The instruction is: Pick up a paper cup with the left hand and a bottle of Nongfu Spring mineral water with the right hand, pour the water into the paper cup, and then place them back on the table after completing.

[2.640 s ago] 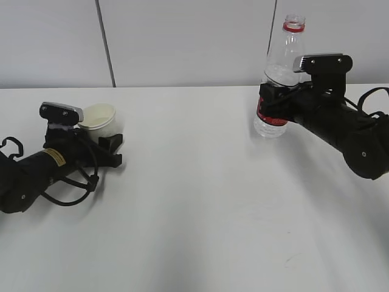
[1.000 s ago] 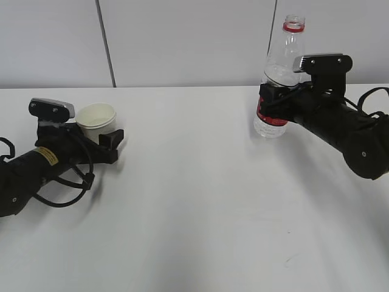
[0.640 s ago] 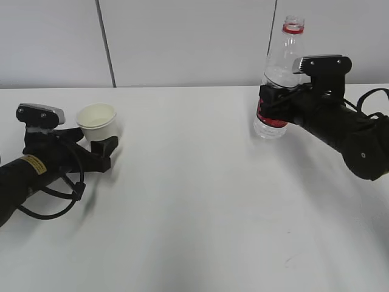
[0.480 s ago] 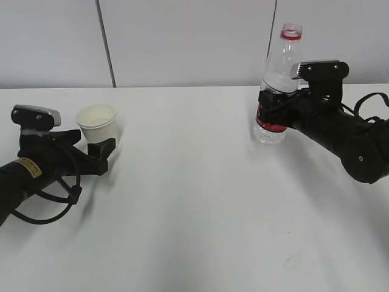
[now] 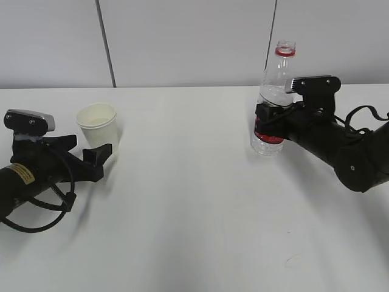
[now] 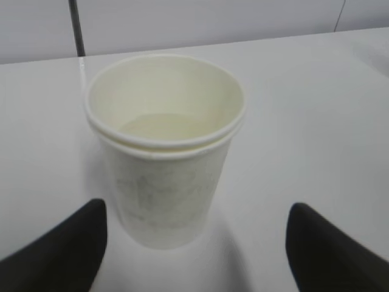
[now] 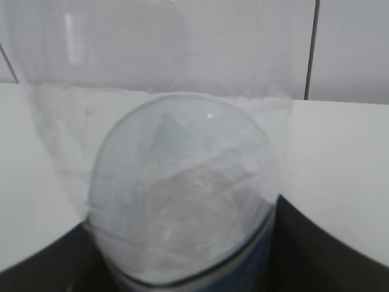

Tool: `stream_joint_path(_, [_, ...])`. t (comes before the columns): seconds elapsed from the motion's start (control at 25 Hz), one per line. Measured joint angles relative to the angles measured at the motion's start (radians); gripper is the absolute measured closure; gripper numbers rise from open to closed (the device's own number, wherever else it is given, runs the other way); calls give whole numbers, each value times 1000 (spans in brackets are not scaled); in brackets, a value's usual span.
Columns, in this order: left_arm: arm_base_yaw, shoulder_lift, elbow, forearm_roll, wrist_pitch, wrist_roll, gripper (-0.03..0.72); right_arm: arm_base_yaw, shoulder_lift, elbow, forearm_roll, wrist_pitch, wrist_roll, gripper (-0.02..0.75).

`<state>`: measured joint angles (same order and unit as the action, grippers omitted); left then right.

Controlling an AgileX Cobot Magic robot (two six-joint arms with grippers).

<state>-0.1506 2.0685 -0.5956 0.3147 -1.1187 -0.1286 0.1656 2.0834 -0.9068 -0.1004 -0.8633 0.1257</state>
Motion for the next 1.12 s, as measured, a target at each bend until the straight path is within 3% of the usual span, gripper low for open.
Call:
stream_joint_path(0.84, [0,-19,25,0,-2,0,135,0,13,-8,0,-19,0,324])
stream_joint_path(1.12, [0,-38,54,-2,-6,0,135,0,13,-8,-40,-19,-15,169])
